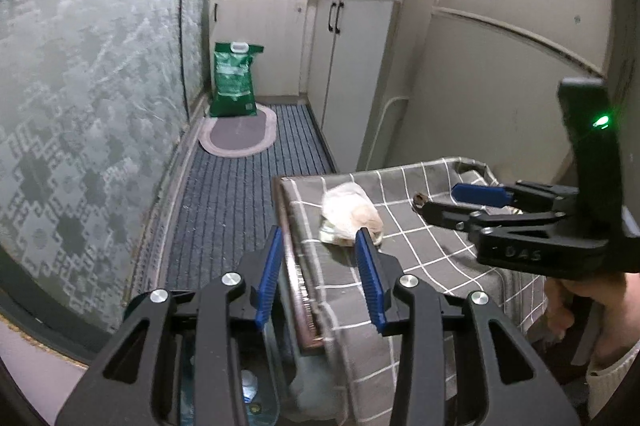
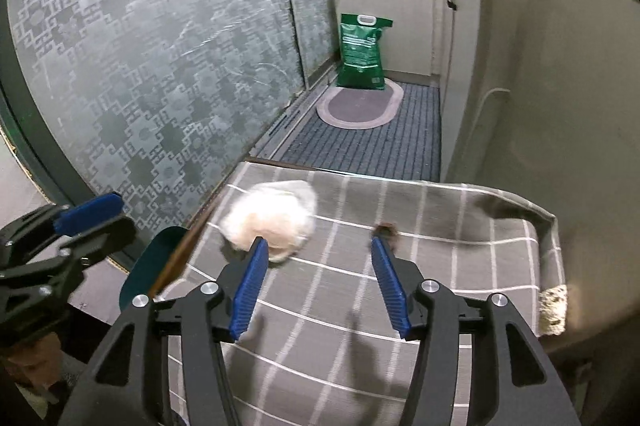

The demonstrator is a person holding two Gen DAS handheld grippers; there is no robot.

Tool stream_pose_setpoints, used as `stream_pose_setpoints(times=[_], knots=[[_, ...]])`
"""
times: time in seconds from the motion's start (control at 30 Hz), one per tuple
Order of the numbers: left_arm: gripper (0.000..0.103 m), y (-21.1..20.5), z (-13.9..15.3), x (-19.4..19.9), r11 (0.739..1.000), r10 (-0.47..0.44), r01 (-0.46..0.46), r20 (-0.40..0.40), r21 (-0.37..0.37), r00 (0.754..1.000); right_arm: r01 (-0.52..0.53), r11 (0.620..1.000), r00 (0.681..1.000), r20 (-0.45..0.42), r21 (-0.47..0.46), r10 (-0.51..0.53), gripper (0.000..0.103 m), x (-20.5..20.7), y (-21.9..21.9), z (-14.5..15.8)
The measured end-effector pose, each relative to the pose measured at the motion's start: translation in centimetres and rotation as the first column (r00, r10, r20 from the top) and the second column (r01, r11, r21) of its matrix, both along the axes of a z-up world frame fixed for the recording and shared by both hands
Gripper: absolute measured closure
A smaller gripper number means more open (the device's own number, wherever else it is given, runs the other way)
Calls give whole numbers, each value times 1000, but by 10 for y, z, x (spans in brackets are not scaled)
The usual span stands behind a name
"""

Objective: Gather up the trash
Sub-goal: 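Grasp the white plastic bag with the left gripper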

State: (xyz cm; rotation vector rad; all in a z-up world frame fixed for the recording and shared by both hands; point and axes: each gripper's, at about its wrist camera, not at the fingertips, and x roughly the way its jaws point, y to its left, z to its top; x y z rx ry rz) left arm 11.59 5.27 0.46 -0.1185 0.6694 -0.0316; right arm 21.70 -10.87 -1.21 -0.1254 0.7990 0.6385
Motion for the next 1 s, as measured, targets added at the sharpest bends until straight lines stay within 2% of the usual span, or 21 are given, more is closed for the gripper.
stream_pose_setpoints(times=[0.23,0.43,0.57,0.8,1.0], knots=[[63,-17,-22,30,1000,-23,23,-48,-6,999,17,1000,1000,-2,10,-17,43,7,-24,-3],[65,-19,-35,46,1000,-2,3,-82,6,997,23,1000,1000,-6,-5,-23,42,12,-39,-10],[71,-18,-43,57,1000,5,-6,-107,-12,994,21,1000,1000,-18,-6,-21,42,15,-44,-15],[89,-14,-47,62,997,-18,8,-129,-71,991,5,1000,1000,-25,-22,-6,42,17,-40,-20],[93,-12,-37,53,996,-31,23,-101,-83,994,-2,999,1000,-20,-48,1,42,18,-30,-22]])
